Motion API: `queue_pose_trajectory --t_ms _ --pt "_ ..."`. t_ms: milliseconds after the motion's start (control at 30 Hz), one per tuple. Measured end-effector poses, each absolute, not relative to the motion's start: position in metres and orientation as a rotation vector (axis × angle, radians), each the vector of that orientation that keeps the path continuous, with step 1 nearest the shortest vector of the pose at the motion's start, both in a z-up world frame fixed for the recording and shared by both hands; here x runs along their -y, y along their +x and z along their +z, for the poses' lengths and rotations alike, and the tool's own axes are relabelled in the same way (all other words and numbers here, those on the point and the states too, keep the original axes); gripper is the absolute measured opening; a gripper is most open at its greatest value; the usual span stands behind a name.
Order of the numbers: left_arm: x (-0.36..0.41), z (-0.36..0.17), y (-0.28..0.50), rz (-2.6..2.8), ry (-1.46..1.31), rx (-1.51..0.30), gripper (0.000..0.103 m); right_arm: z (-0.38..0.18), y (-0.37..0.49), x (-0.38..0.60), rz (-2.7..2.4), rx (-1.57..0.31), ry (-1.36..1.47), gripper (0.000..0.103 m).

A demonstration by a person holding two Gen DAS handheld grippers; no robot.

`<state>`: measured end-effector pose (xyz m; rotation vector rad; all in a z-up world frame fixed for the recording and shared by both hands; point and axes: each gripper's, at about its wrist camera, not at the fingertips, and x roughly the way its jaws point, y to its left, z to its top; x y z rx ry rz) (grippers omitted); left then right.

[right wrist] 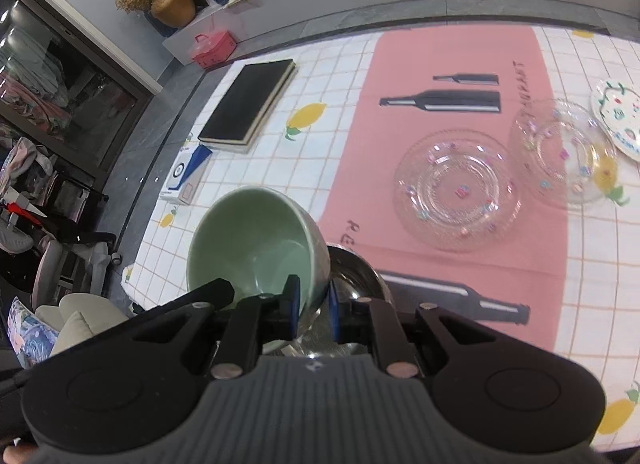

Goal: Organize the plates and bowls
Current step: 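Carry the green bowl with both grippers and lower it into the steel bowls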

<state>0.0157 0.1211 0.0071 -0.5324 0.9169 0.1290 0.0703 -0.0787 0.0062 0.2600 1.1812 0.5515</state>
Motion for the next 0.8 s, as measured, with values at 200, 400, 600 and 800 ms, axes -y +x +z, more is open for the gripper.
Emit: queue_pose_trajectory --t_ms 200,400,600,800 --pt "-0.112 -0.007 0.009 0.12 -0.537 -0.975 0.011 -0.01 0.064 0.091 0.533 -1.23 0.283 0.013" --pt "-0.111 -0.016 0.009 0.124 -0.537 -1.008 0.011 -0.021 0.062 0.093 0.526 -1.255 0.281 0.013" --pt "-0.111 -0.026 0.014 0.122 -0.524 -1.035 0.011 -0.031 0.065 0.089 0.511 -1.284 0.263 0.013" --pt "-0.113 -0.029 0.016 0.128 -0.51 -1.048 0.011 -0.038 0.068 0.084 0.507 -1.307 0.25 0.013"
